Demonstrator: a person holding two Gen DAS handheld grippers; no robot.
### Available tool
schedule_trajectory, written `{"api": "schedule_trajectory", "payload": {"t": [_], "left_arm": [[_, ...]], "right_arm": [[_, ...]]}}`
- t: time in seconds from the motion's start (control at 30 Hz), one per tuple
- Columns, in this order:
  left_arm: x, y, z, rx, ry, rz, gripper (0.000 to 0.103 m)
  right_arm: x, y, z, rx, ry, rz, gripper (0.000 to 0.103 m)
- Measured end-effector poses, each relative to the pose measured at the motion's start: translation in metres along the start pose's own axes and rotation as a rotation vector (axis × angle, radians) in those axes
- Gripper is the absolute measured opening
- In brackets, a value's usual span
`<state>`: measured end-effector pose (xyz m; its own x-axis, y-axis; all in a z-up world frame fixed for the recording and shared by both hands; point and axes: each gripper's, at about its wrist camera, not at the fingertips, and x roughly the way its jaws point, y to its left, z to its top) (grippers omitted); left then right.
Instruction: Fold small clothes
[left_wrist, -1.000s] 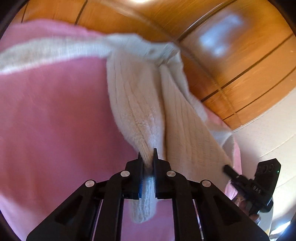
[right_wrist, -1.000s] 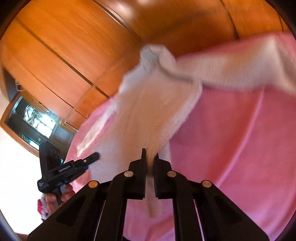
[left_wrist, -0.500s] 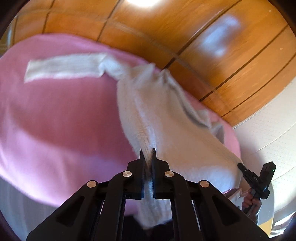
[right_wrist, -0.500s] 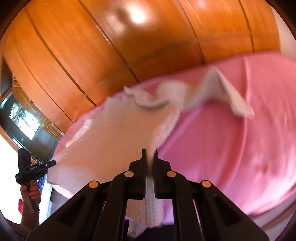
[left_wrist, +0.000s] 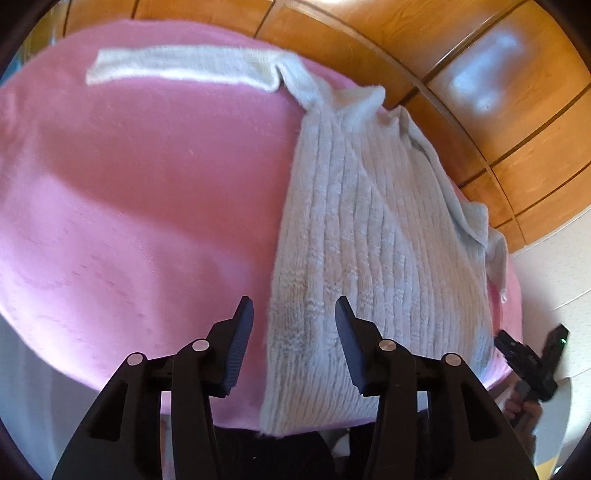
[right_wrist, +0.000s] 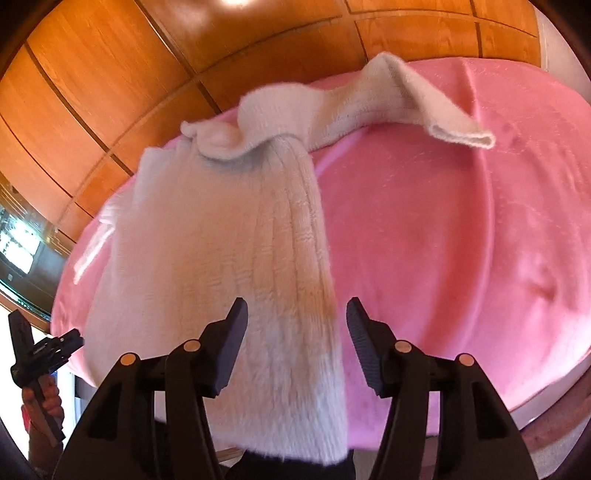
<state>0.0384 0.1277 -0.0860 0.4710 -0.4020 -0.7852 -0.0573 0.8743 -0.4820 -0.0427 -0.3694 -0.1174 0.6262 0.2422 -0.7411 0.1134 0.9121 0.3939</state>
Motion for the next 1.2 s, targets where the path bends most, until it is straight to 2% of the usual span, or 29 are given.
{"api": "schedule_trajectory", "payload": {"t": [0.07, 0.13, 0.17, 0.2, 0.27, 0.37, 0.43, 0.47, 0.53, 0.6, 0.7, 0.73, 0.77, 0.8, 0.87, 0.93, 1.03, 1.1, 1.2], "left_arm": [[0.012, 0.001, -0.003, -0.009, 0.029, -0.025, 0.044], [0.014, -0.002, -0.009, 0.013, 0.043, -0.067, 0.013], [0.015, -0.006, -0.011, 0.037, 0.046, -0.075, 0.013], [0.011, -0.01, -0.014, 0.063, 0.027, -0.069, 0.01], [0.003, -0.014, -0.014, 0.076, 0.009, -0.09, 0.009], [-0.017, -0.009, -0.016, 0.084, -0.006, -0.063, 0.008], [-0.022, -0.005, -0.021, 0.097, -0.001, -0.036, 0.008], [-0.02, -0.003, -0.025, 0.1, 0.01, -0.021, 0.008], [-0.011, 0.001, -0.03, 0.107, 0.035, 0.063, 0.005], [-0.011, 0.001, -0.031, 0.1, 0.027, 0.069, 0.006], [-0.023, -0.009, -0.023, 0.101, -0.042, 0.078, 0.034], [-0.028, -0.013, -0.021, 0.108, -0.072, 0.089, 0.044], [-0.033, -0.019, -0.017, 0.122, -0.107, 0.097, 0.047], [-0.037, -0.026, -0.013, 0.139, -0.141, 0.105, 0.051], [-0.041, -0.045, -0.006, 0.186, -0.191, 0.112, 0.051], [-0.034, -0.061, -0.001, 0.236, -0.202, 0.109, 0.051], [-0.013, -0.084, 0.002, 0.281, -0.173, 0.099, 0.051], [0.004, -0.1, 0.003, 0.305, -0.145, 0.094, 0.051], [0.026, -0.122, 0.003, 0.322, -0.09, 0.046, 0.051]], "right_arm": [[0.023, 0.001, 0.002, 0.007, 0.036, -0.011, 0.056], [0.032, 0.004, 0.004, -0.007, 0.038, -0.028, 0.042], [0.032, 0.008, 0.006, -0.019, 0.039, -0.013, 0.019], [0.03, 0.011, 0.008, -0.02, 0.042, 0.002, 0.009], [0.02, 0.018, 0.01, -0.046, 0.029, 0.022, 0.007], [-0.011, 0.026, 0.01, -0.095, -0.015, 0.046, 0.007], [-0.016, 0.023, 0.005, -0.098, -0.006, 0.039, 0.006], [-0.011, 0.019, 0.001, -0.1, 0.018, 0.021, 0.006], [0.002, 0.014, -0.007, -0.096, 0.059, 0.001, 0.006], [0.016, 0.01, -0.01, -0.079, 0.089, -0.019, 0.008], [0.013, 0.009, 0.001, -0.068, 0.055, -0.021, 0.016], [0.008, 0.009, 0.007, -0.078, 0.029, -0.04, 0.018], [0.003, 0.007, 0.015, -0.086, -0.012, -0.073, 0.029], [0.0, 0.005, 0.021, -0.085, -0.04, -0.101, 0.034], [-0.004, -0.005, 0.039, -0.078, -0.099, -0.169, 0.034], [-0.003, -0.013, 0.053, -0.085, -0.131, -0.239, 0.034], [0.012, -0.021, 0.073, -0.147, -0.161, -0.334, 0.034], [0.028, -0.022, 0.085, -0.228, -0.172, -0.432, 0.035], [0.053, -0.032, 0.102, -0.272, -0.15, -0.492, 0.038]]}}
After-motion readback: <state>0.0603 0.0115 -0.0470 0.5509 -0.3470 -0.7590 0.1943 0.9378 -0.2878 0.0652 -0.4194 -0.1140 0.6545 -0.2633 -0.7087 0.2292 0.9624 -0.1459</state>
